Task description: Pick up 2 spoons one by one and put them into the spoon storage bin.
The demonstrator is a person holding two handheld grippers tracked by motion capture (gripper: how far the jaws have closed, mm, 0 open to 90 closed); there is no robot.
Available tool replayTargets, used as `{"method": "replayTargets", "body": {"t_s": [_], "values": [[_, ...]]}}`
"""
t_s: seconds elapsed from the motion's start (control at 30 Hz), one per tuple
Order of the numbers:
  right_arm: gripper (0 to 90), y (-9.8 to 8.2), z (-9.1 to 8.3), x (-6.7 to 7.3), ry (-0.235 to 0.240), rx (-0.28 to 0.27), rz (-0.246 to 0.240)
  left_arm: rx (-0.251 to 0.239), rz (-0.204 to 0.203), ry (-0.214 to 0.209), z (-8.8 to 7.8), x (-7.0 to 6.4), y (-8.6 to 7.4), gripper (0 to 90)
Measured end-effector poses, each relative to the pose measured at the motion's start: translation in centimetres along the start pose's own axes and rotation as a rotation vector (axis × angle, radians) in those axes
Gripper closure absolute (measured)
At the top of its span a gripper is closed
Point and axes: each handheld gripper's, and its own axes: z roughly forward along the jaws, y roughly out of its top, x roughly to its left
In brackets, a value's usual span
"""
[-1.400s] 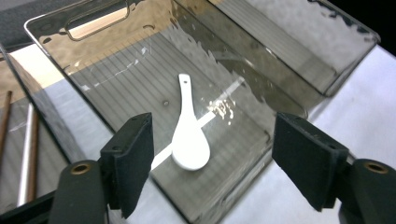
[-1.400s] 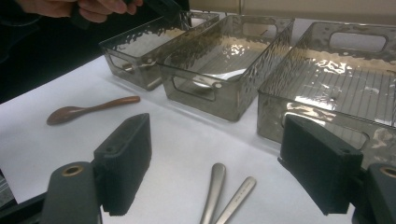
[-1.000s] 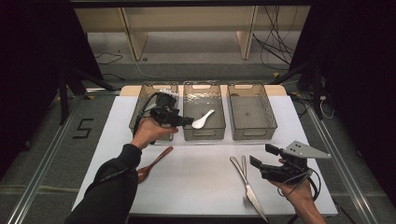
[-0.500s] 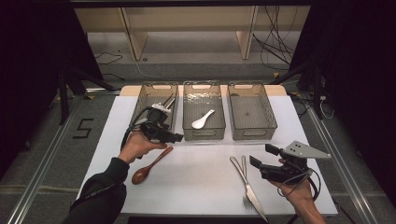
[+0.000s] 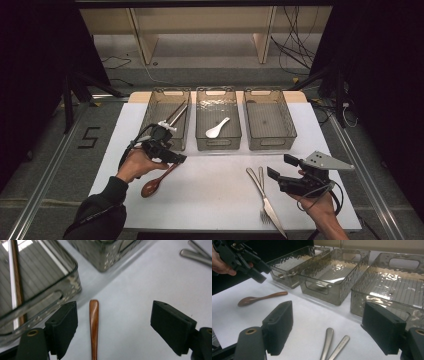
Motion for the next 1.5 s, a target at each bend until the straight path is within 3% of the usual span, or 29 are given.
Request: {"method": "replayTargets", "body": {"t_s": [0.27,0.57,0.83,1.03,1.13,1.23,1.5], "values": [[25.8,0.0,0.0,0.0,0.000,0.001,0.001,0.106,-0.013,0.026,0.9,0.9,-1.2,23.0],[25.8,0.0,0.0,0.0,-0.001,0.000,0.000,0.193,-0.024,0.020,1.8,1.4,-2.1,27.9],[25.8,0.0,0.0,0.0,0.000,0.000,-0.001,0.271,-0.022,0.042,2.6,1.9,-2.9,35.3],[25.8,0.0,0.0,0.1,0.000,0.002,-0.001,0.294,-0.027,0.041,3.3,2.3,-3.4,42.6],[25.8,0.0,0.0,0.1,0.000,0.002,0.000,0.276,-0.032,0.041,3.6,2.4,-3.6,45.7],[25.8,0.0,0.0,0.1,0.000,0.004,-0.002,0.296,-0.025,0.032,4.1,2.5,-3.7,48.5],[25.9,0.0,0.0,0.1,-0.001,0.005,-0.003,0.285,-0.016,0.027,4.7,2.5,-3.6,56.1]]}}
